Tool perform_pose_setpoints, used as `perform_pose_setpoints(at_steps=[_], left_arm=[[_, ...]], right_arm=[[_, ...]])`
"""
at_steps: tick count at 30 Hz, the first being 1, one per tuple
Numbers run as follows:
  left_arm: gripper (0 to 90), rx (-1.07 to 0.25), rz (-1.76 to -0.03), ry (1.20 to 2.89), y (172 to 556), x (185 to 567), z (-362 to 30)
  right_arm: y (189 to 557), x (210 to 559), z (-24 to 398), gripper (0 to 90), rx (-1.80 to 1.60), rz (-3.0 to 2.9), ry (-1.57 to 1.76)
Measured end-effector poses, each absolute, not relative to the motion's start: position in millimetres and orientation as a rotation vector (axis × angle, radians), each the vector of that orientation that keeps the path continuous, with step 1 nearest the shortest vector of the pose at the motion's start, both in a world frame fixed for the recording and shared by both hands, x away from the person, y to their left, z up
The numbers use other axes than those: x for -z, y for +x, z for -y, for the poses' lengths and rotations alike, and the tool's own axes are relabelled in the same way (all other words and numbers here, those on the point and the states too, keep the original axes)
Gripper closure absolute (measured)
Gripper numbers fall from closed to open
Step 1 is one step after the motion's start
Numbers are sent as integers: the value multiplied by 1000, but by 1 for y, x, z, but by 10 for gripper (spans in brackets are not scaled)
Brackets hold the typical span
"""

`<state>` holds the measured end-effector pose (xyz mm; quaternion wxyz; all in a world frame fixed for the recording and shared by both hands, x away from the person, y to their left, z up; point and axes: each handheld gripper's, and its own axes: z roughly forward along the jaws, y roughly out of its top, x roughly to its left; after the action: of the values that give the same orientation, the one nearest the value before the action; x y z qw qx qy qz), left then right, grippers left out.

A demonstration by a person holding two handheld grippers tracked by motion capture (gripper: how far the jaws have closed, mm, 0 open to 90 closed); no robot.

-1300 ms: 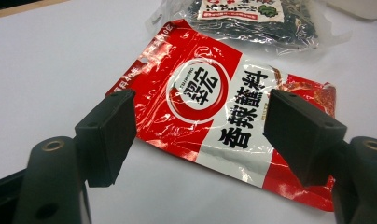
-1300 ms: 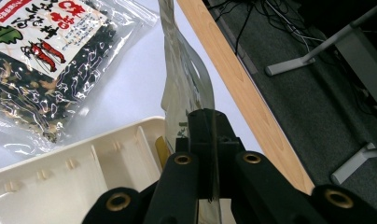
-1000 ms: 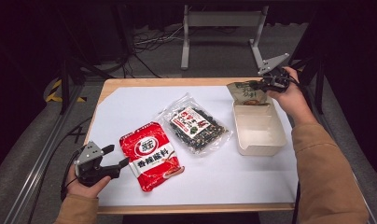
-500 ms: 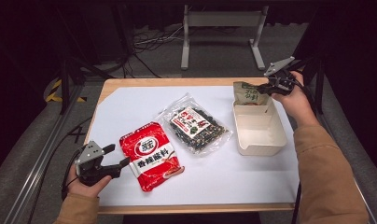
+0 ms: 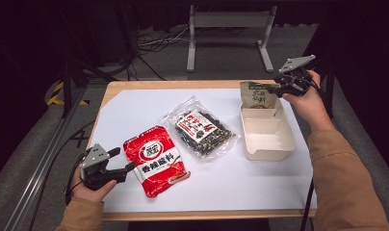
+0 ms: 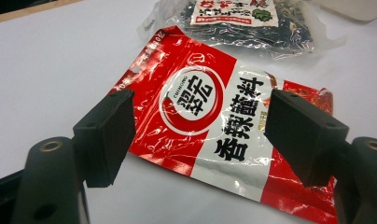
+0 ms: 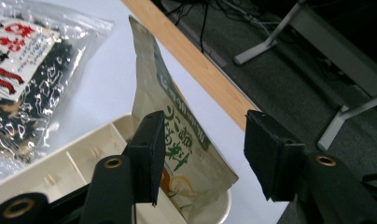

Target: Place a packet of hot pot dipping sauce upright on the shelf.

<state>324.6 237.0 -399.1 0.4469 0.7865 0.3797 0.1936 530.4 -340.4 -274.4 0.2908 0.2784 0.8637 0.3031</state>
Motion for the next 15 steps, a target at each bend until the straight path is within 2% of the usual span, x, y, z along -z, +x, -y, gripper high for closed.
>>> perform_pose_setpoints(at_steps=[6, 15], left_arm=[[225, -498, -939, 1950, 328, 398, -237], [222, -519, -937, 1950, 336, 396, -235]], right_arm=[[514, 261, 337, 417, -886, -2231, 738], [484, 248, 329, 412, -1011, -2185, 733]])
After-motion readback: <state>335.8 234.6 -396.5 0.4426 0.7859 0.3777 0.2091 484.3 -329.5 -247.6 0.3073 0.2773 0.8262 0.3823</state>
